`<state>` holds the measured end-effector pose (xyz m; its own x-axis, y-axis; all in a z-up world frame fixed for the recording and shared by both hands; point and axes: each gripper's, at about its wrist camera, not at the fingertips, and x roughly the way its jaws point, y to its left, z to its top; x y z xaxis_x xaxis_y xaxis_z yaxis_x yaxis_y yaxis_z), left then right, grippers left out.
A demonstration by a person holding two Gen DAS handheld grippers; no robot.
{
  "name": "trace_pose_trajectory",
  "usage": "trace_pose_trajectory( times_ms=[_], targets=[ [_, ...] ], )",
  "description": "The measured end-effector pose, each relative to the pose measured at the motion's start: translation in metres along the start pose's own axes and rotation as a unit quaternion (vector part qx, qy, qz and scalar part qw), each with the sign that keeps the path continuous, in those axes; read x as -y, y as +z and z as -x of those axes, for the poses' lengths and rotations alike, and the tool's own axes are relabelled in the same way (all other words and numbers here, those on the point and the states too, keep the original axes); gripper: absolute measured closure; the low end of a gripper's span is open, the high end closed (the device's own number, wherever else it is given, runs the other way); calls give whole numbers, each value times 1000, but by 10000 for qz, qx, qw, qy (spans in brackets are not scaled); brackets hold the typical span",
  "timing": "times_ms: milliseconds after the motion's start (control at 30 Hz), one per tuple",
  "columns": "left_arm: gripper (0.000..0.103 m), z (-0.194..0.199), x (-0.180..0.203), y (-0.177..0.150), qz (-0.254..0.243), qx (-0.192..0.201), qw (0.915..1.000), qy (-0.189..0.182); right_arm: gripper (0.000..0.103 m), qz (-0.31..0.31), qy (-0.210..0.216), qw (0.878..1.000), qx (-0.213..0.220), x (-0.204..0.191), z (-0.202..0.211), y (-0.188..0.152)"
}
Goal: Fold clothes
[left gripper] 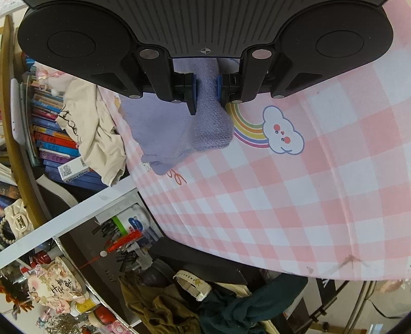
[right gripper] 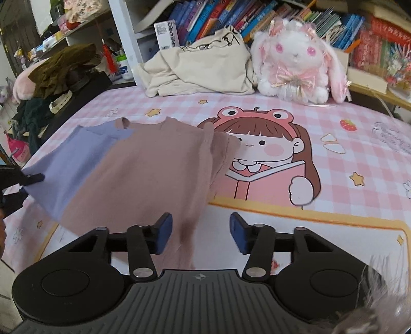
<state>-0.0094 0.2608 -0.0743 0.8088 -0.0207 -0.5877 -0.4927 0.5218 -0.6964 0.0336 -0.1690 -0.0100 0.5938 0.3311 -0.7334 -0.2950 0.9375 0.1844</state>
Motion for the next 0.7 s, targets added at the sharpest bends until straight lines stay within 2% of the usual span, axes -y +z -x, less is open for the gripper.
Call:
trace_pose_trajectory(
  times_ms=[100, 200, 333, 467, 700],
  targets=[
    [91, 2, 3, -1, -23, 27, 10000, 34, 59, 160, 287, 9994, -113, 4, -15, 6],
    [91, 4, 3, 1, 18, 9, 10000, -16, 65, 275, 458, 9983, -225, 6, -27, 8],
    [93, 11, 13, -1, -89, 125, 9998, -140, 82, 13, 824, 9962, -274, 17, -33, 9],
    [93, 25, 37, -4, -390, 279, 9981, -390, 86, -243, 971, 9947, -230, 24, -31, 8],
    [93, 42, 80, -17, -714, 403, 9939, -735, 86, -389, 1221, 9911, -359, 35, -35, 10]
  ],
)
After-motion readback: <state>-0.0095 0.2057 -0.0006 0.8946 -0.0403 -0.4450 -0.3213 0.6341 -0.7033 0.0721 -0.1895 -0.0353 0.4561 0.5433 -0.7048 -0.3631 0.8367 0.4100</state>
